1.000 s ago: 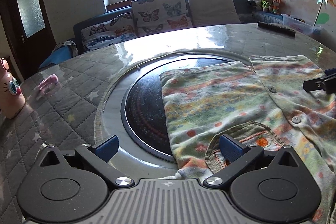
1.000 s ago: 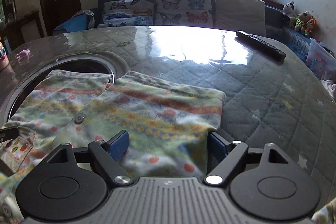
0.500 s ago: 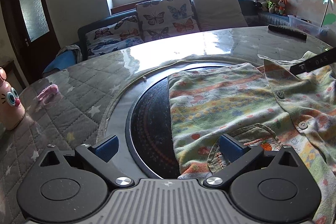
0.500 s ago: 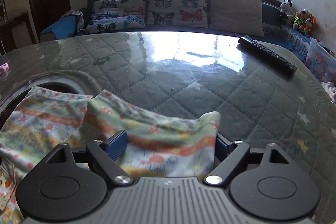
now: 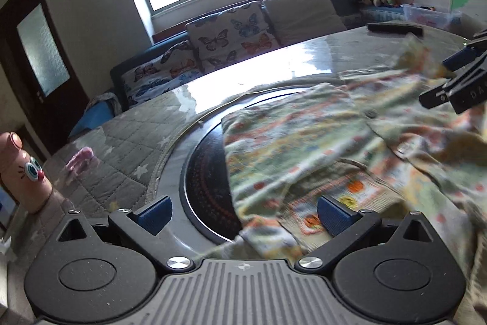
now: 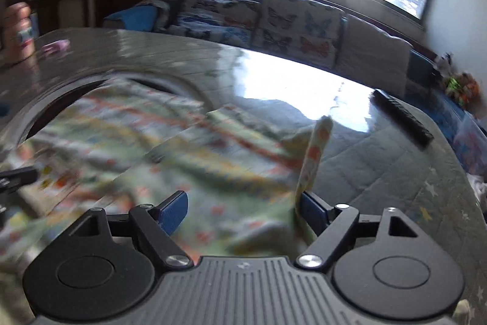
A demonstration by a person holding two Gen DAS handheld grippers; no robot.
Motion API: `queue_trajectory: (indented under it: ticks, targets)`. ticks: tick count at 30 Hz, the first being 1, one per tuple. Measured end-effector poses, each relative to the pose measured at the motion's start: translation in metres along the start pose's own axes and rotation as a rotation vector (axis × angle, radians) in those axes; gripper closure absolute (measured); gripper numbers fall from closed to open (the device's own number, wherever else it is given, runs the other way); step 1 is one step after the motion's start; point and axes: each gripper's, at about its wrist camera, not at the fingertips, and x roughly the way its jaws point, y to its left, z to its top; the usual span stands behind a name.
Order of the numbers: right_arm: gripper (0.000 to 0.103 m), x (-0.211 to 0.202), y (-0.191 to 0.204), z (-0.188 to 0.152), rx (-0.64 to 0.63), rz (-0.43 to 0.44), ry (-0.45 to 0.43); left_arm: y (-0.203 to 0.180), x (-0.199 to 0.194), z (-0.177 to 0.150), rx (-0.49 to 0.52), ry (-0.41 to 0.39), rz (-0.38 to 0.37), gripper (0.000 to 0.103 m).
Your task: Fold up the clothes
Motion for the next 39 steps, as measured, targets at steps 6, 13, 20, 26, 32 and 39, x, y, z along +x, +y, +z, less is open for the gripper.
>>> queue_trajectory:
  ticks: [6, 13, 20, 26, 32, 39]
  targets:
    - [0.019, -0.037, 0.025, -0.033, -0.009, 0.082, -0.002, -0.01, -0.029, -0.018, 0.045, -0.043, -0.011, 0.0]
    - [0.017, -0.075, 0.028, -0.065, 0.01, 0.105, -0.019, -0.011, -0.053, -0.036, 0.039, -0.062, -0.029, 0.0]
    - [0.016, -0.099, 0.016, -0.09, 0.115, 0.125, 0.008, -0.006, -0.063, -0.031, -0.012, -0.09, -0.035, 0.0]
    - [0.017, -0.107, 0.001, -0.09, 0.164, 0.101, -0.004, -0.027, -0.062, -0.037, 0.05, -0.092, -0.096, 0.0]
    - [0.017, -0.103, -0.043, -0.082, 0.268, -0.014, -0.067, -0.024, -0.061, -0.038, 0.036, -0.081, -0.102, 0.0]
    - [0.018, -0.082, -0.109, -0.113, 0.429, -0.225, -0.036, -0.023, -0.06, -0.041, 0.016, -0.071, -0.106, 0.0]
